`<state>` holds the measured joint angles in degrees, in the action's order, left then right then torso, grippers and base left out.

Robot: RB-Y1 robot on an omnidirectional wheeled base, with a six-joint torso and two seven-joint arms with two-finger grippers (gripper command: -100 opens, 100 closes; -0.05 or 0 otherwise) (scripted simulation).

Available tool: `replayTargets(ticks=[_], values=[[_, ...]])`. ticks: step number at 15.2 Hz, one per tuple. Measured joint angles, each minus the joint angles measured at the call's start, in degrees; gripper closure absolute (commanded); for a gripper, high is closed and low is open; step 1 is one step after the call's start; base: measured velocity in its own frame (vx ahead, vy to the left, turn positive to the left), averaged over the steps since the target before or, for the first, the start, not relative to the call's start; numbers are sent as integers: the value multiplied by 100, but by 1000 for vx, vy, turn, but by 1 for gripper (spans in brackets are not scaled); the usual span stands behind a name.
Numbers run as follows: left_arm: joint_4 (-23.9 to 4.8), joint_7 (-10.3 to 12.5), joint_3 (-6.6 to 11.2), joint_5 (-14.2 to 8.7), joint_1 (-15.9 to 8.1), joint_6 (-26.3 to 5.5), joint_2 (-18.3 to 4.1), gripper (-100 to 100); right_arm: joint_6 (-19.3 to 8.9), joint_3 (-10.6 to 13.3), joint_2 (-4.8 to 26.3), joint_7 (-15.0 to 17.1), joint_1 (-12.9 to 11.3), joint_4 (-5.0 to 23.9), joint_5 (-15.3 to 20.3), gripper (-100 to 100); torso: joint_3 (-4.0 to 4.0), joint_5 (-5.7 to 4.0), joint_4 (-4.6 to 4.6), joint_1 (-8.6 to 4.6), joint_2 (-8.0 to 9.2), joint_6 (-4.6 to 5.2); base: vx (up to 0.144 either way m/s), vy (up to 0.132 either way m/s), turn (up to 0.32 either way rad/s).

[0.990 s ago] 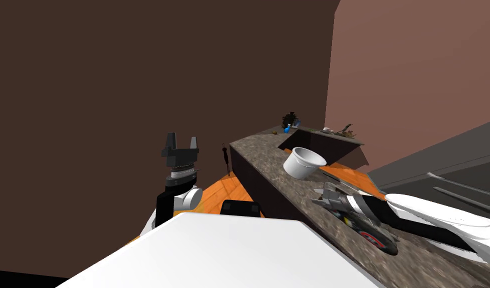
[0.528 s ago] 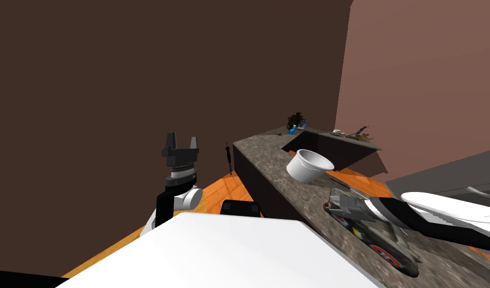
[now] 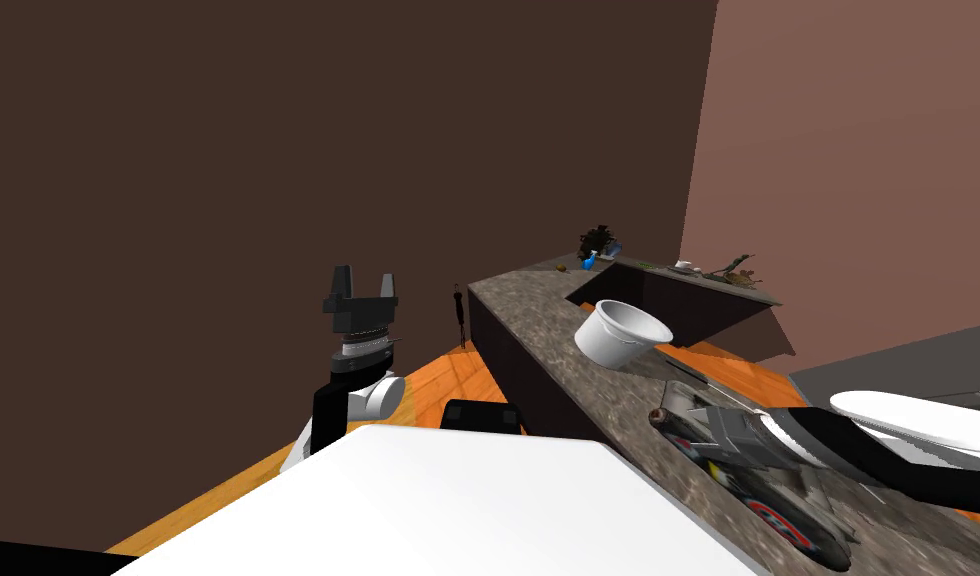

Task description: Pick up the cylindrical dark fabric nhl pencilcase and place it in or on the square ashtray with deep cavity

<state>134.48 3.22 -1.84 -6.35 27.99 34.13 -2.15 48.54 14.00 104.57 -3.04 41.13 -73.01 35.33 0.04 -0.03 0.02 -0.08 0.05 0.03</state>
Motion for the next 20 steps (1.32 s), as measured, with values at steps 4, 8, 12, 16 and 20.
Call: replayTargets(ticks=[4, 8, 12, 16, 20], values=[[0, 0, 0, 0, 0, 0, 0, 0, 181, 238, 38, 120, -29, 177, 331, -100, 1, 0, 0, -1, 1, -1, -17, -18, 54], [0, 0, 0, 0, 0, 0, 0, 0, -13, 306, -107, 53, 96, 127, 312, -100, -9, 1, -4, 9, -15, -2, 21, 7, 77], [0, 0, 0, 0, 0, 0, 0, 0, -62, 359, -267, 17, 51, 199, 403, 100, -6, 2, -3, 9, -11, -1, 7, 3, 22], [0, 0, 0, 0, 0, 0, 0, 0, -63, 358, -262, 16, 50, 203, 404, 100, -6, -6, -3, 5, -9, -2, -3, 1, -26], [0, 0, 0, 0, 0, 0, 0, 0, 51, 219, 95, -6, 179, 111, 145, 100, 1, 3, 1, 10, 3, 0, -25, -8, -80]])
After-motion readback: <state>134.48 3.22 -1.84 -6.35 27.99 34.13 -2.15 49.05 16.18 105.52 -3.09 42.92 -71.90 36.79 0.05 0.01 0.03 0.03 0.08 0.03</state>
